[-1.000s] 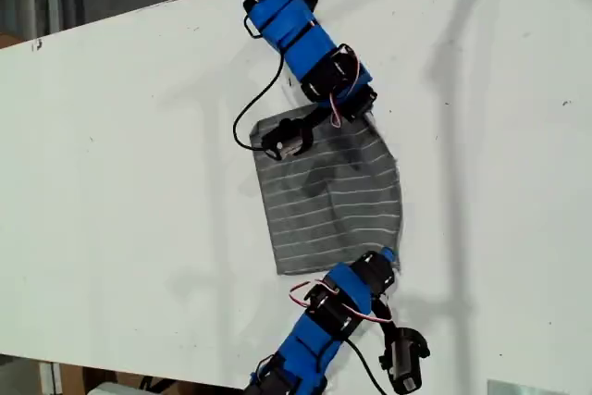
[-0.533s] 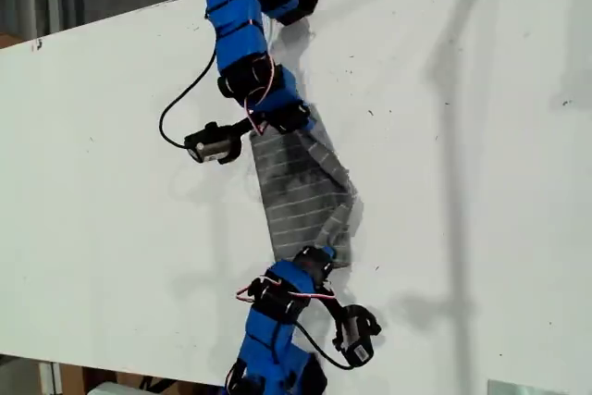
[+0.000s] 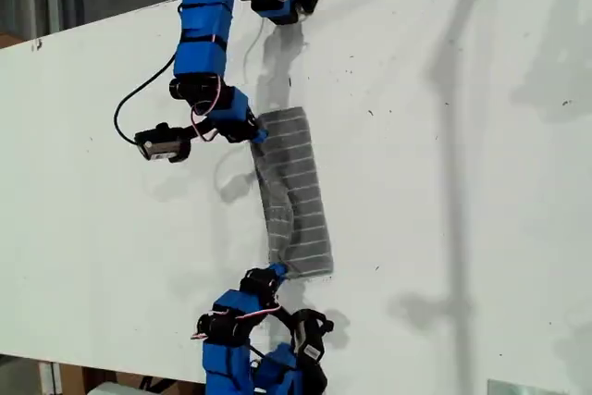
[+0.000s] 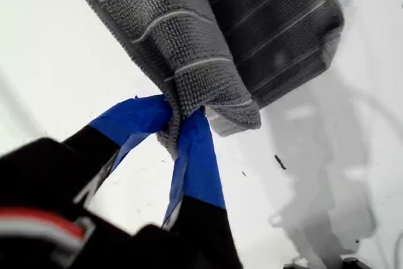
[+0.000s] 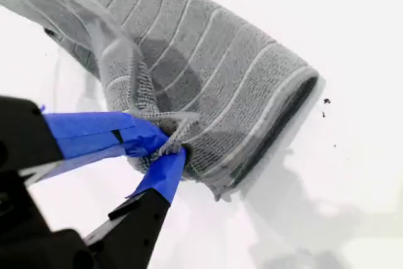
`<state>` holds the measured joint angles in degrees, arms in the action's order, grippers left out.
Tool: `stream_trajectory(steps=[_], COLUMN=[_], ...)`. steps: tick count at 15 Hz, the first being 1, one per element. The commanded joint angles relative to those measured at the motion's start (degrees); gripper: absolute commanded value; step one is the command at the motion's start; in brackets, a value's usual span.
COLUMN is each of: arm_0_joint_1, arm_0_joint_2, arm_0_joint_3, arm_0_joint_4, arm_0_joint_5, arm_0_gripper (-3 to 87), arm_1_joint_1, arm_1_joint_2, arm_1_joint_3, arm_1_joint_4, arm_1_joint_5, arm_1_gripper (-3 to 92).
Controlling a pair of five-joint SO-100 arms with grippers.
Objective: Grasp corners of a square towel and fold twice.
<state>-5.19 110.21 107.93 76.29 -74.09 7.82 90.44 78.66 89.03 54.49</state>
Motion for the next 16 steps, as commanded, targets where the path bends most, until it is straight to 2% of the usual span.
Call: stream_trajectory(steps=[1, 5, 10, 13, 16], arm_0_joint_1=[-6.2, -15.5, -29.8, -23.6, -14.0], arm_0_joint_2=[2.7, 3.9, -3.2, -5.5, -2.5], arm_0_joint_3=[0.0, 1.3, 4.8, 4.4, -0.6], arm_0_joint_4=[0.9, 2.5, -2.2, -2.6, 2.5], arm_0_joint_5=[3.3, 8.3, 17.1, 13.5, 9.3], arm_0_gripper=[0.0, 0.0, 0.0, 0.0, 0.0], arm_1_joint_1=[3.6, 11.5, 18.3, 16.3, 12.7], arm_1_joint_2=[4.1, 1.7, -9.8, -12.4, -7.3], arm_1_joint_3=[-0.5, -1.4, -0.8, 1.2, 1.2], arm_1_joint_4=[-1.4, -3.6, -10.3, -11.5, -7.7], arm_1_joint_5=[-3.0, -8.3, -11.1, -10.3, -9.1], arm_1_gripper=[-0.1, -0.1, -0.1, -0.1, -0.1])
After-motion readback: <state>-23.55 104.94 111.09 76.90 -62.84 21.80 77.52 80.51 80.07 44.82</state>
